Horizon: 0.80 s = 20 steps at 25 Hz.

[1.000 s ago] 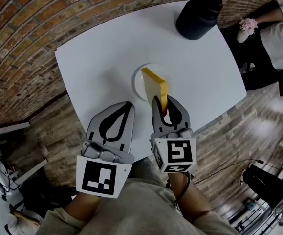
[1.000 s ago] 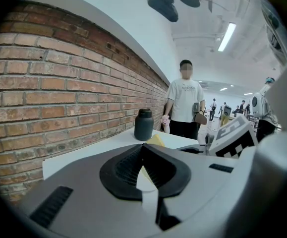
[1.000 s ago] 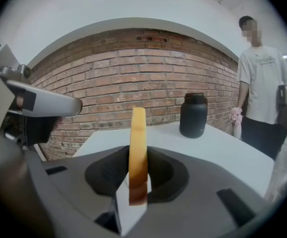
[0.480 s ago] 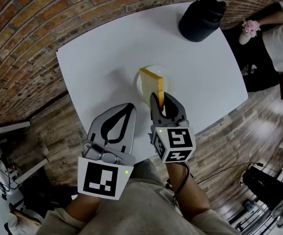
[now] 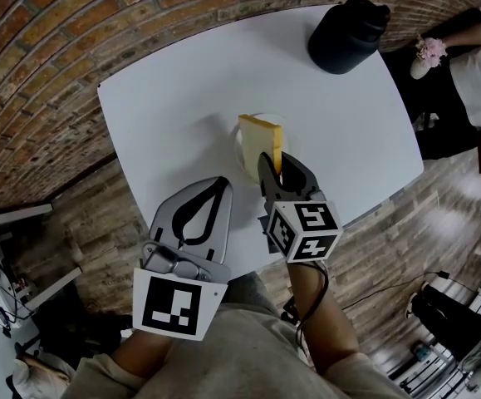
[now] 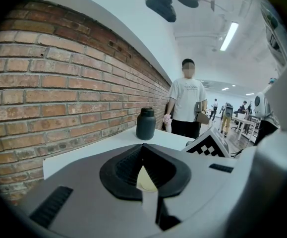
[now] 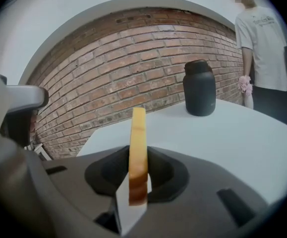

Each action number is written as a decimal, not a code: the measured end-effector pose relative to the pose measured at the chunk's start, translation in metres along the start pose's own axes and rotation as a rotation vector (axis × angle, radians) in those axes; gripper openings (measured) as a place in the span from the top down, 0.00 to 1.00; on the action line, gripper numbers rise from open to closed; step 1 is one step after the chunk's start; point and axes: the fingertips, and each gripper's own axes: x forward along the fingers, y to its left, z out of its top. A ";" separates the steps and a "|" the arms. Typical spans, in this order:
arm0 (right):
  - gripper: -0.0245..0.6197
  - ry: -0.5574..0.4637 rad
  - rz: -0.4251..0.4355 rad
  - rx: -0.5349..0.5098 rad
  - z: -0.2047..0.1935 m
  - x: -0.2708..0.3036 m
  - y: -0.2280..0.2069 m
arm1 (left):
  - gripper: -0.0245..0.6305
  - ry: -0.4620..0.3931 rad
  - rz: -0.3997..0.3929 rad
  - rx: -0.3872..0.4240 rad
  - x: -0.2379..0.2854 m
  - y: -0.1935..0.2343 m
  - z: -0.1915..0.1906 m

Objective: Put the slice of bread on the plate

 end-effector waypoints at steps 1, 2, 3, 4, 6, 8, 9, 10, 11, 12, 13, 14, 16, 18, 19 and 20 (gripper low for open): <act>0.81 0.000 -0.001 -0.002 0.001 0.001 -0.002 | 0.95 0.001 0.000 0.000 0.000 0.001 0.000; 0.81 0.002 0.000 -0.003 0.001 0.003 -0.003 | 0.95 0.002 0.001 0.000 0.001 0.001 -0.001; 0.81 0.004 0.002 -0.004 0.002 0.005 -0.005 | 0.95 0.002 0.001 0.000 0.001 0.001 -0.001; 0.81 0.006 0.004 -0.004 0.002 0.006 -0.007 | 0.95 0.003 0.001 -0.001 0.002 0.001 -0.001; 0.81 0.010 0.009 -0.006 0.003 0.009 -0.010 | 0.95 0.004 0.000 -0.004 0.003 0.001 -0.001; 0.80 0.013 0.015 -0.003 0.004 0.011 -0.014 | 0.95 0.006 -0.001 -0.006 0.004 0.001 -0.001; 0.80 0.015 0.015 -0.002 0.005 0.013 -0.015 | 0.95 0.006 -0.001 -0.005 0.005 0.001 0.000; 0.80 0.017 0.013 -0.002 0.005 0.014 -0.017 | 0.95 0.007 -0.001 -0.004 0.005 0.002 0.000; 0.79 0.018 0.008 -0.005 0.005 0.015 -0.019 | 0.95 0.007 -0.001 -0.004 0.006 0.002 0.000; 0.78 0.021 0.001 -0.010 0.005 0.016 -0.021 | 0.95 0.008 -0.002 -0.004 0.006 0.002 -0.001; 0.77 0.023 -0.008 -0.017 0.005 0.016 -0.023 | 0.95 0.009 -0.002 -0.006 0.006 0.002 -0.001; 0.77 0.025 -0.016 -0.024 0.005 0.017 -0.024 | 0.95 0.010 -0.002 -0.008 0.007 0.002 -0.001; 0.77 0.029 -0.034 -0.040 0.005 0.017 -0.028 | 0.95 0.011 -0.001 -0.010 0.007 0.002 -0.001; 0.75 0.037 -0.057 -0.062 0.004 0.018 -0.032 | 0.95 0.011 -0.001 -0.008 0.007 0.002 -0.001; 0.74 0.046 -0.064 -0.070 0.002 0.019 -0.034 | 0.95 0.011 0.000 -0.008 0.008 0.002 -0.001; 0.72 0.062 -0.066 -0.074 0.000 0.020 -0.035 | 0.95 0.010 0.000 -0.009 0.008 0.003 -0.001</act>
